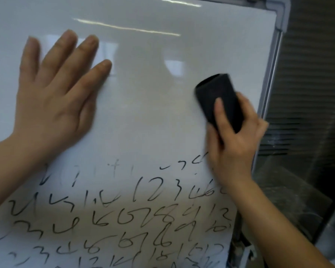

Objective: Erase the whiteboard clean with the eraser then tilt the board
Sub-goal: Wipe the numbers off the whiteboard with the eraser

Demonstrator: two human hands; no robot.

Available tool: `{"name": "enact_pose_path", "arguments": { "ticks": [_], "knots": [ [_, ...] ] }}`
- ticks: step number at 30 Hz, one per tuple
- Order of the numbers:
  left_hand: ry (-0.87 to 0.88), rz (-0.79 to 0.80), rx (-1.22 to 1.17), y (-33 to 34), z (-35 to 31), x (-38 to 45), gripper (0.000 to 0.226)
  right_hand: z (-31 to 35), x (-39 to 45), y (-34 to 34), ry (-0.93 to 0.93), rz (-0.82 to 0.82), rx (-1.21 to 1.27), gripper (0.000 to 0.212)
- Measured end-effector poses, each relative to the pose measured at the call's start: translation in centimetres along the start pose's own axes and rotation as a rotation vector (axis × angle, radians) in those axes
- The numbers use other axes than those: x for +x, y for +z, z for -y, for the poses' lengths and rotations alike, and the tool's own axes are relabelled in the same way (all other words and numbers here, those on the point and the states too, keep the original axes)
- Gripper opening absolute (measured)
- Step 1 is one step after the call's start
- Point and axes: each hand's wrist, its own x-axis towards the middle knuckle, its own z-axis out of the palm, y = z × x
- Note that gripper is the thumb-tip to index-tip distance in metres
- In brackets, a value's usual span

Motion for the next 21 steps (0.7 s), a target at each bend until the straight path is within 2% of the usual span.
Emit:
{"name": "enact_pose_path", "arguments": {
  "ticks": [6, 12, 15, 21],
  "knots": [
    [0.002, -0.024, -0.002, 0.8, 0.7, -0.3, 0.047, -0.4, 0.4, 0.0, 0.063, -0.058, 0.005, 0.038],
    [-0.001, -0.028, 0.005, 2.0, 2.0, -1.0, 0.054, 2.7, -4.1, 0.8, -0.096, 0.107, 0.055, 0.056],
    [0.008, -0.043, 0.011, 2.8, 2.3, -1.1, 0.056, 1.9, -4.4, 0.5, -0.140, 0.122, 0.040, 0.058],
    [0.007, -0.014, -0.004, 3.3, 2.6, -1.3, 0.057, -2.2, 0.9, -0.4, -0.056, 0.006, 0.017, 0.039]
  ]
}}
